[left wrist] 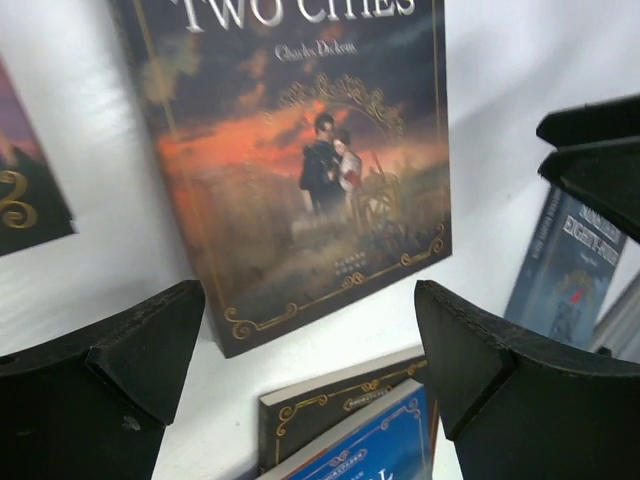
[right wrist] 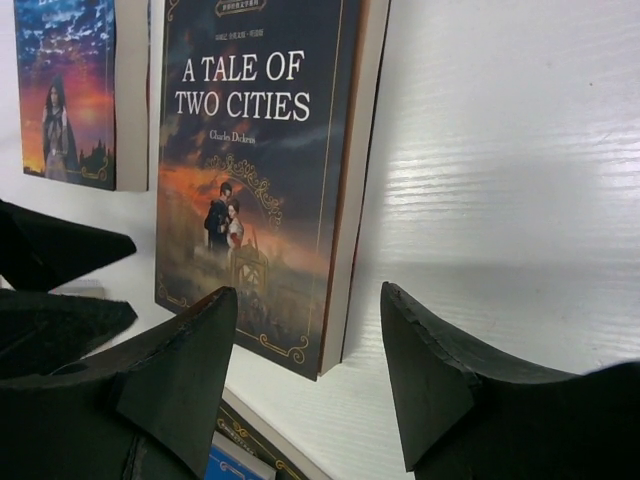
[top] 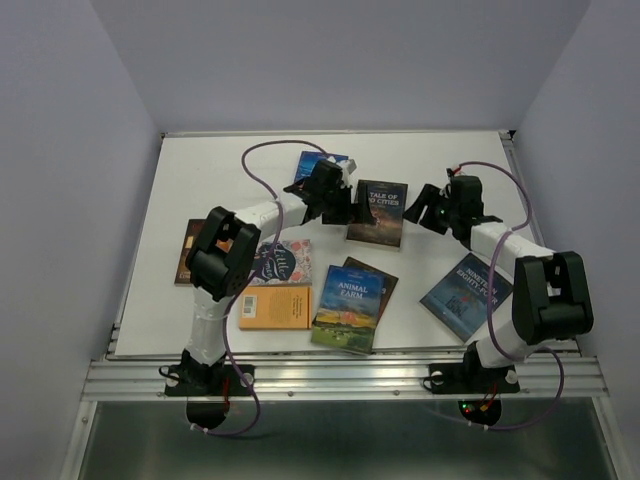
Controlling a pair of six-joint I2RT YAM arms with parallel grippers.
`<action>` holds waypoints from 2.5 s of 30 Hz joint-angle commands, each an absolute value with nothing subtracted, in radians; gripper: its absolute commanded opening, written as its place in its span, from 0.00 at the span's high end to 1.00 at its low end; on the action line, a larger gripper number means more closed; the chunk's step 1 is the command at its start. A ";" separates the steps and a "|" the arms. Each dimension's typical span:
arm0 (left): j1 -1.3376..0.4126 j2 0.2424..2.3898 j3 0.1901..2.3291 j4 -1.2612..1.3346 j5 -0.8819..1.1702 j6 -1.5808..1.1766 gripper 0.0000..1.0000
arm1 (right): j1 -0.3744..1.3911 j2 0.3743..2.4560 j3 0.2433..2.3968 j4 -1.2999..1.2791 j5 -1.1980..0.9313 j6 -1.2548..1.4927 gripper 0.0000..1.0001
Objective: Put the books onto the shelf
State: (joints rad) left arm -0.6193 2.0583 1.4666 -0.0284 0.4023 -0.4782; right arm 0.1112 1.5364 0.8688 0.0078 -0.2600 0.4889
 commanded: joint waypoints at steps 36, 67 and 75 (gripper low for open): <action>-0.643 2.192 1.484 0.443 0.896 -0.735 0.04 | 0.187 1.868 0.962 0.104 -0.298 0.566 0.69; -0.676 2.347 1.675 0.377 0.715 -0.696 0.17 | 0.187 1.778 0.790 0.302 -0.486 0.706 0.73; -0.681 2.255 1.628 0.354 0.605 -0.664 0.54 | 0.187 1.761 0.778 0.295 -0.465 0.689 0.72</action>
State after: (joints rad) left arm -0.6048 2.3589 1.6249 0.3157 0.6407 -0.7280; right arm 0.1291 1.7699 0.8028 0.3183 -0.3069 0.6785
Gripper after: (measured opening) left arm 0.614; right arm 0.313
